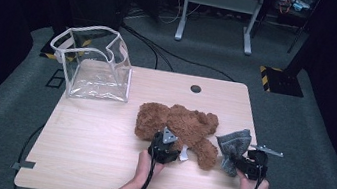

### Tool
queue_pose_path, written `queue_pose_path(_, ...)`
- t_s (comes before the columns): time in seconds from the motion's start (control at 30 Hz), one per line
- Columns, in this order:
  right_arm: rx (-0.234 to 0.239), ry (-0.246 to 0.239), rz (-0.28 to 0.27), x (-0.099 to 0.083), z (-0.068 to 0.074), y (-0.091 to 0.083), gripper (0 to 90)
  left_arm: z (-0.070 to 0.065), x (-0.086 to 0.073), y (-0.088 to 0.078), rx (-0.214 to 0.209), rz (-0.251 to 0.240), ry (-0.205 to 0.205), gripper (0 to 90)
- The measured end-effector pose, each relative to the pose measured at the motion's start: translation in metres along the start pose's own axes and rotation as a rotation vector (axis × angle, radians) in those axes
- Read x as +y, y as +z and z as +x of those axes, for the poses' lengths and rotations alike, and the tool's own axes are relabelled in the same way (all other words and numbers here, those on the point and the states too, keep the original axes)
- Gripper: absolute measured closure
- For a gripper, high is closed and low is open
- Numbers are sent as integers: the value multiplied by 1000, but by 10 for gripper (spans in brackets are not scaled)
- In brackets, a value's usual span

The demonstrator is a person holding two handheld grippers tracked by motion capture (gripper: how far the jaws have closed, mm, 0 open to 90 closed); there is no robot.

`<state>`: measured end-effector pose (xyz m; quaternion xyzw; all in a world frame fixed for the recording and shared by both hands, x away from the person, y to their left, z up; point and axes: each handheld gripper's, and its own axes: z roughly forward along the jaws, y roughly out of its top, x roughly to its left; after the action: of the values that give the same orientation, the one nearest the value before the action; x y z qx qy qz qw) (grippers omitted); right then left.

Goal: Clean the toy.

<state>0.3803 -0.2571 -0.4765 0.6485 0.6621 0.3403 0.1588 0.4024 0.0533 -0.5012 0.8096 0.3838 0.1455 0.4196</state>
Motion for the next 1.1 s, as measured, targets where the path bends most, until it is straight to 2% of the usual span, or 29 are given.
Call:
queue_pose_path(0.2,-6,-11,1,0,1,1,682,9,18,-10,12,-25,59,710)
queue_pose_path(0.5,-3,-10,1,3,4,2,680,22,39,-20,-26,-89,115,718)
queue_pose_path(0.7,-7,-17,-6,5,4,0,679,27,52,-32,-41,-127,131,719)
queue_pose_path(0.83,-8,-7,-4,6,5,0,678,30,59,-41,-75,-166,115,719)
queue_pose_path(1.1,-7,-10,-13,9,6,-1,678,24,71,-60,-109,-223,125,719)
